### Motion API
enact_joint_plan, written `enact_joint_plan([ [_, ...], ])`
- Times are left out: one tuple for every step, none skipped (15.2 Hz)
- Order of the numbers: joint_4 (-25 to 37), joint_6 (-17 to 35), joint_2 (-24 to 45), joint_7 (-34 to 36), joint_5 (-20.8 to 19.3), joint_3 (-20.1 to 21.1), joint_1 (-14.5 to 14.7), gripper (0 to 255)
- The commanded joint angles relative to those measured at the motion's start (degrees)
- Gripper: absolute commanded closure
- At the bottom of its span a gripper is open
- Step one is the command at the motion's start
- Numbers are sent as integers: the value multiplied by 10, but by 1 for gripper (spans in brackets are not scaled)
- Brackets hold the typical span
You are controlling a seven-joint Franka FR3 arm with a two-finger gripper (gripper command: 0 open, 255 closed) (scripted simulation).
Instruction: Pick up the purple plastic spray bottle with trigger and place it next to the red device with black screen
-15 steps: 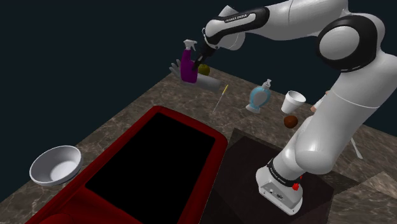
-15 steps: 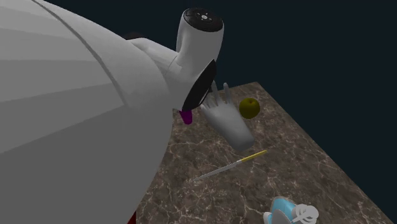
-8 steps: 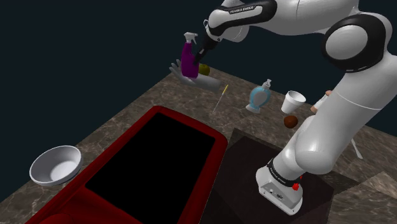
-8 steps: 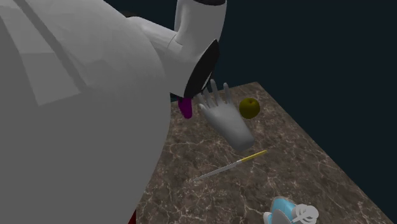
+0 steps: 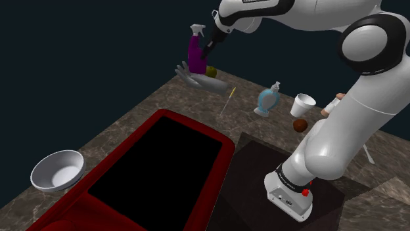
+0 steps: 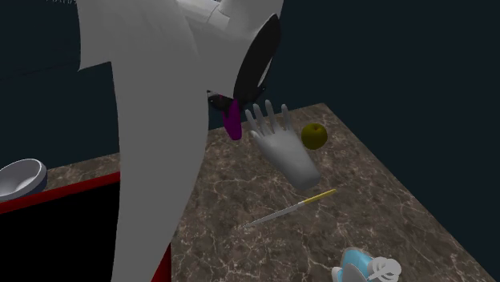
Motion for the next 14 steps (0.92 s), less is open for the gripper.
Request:
enact_joint_plan([
  [14, -15, -2, 5, -4, 0, 0, 255],
  [20, -22, -3, 7, -6, -1, 0, 255],
  [26, -29, -4, 9, -7, -1, 0, 255],
  [33, -37, -5, 12, -9, -1, 0, 255],
  [39, -44, -6, 14, -10, -1, -1, 255],
  [46, -51, -7, 16, -12, -1, -1, 255],
  [53, -58, -8, 18, -13, -2, -1, 255],
  [60, -66, -8, 20, -15, -2, -1, 255],
  [67, -73, -9, 22, -16, -2, -1, 255],
  [74, -80, -9, 23, -17, -2, -1, 255],
  [81, -88, -9, 25, -18, -2, -1, 255],
  [89, -95, -9, 27, -19, -3, -2, 255],
  [97, -103, -9, 29, -20, -3, -2, 255],
  [105, -110, -9, 30, -20, -3, -2, 255],
])
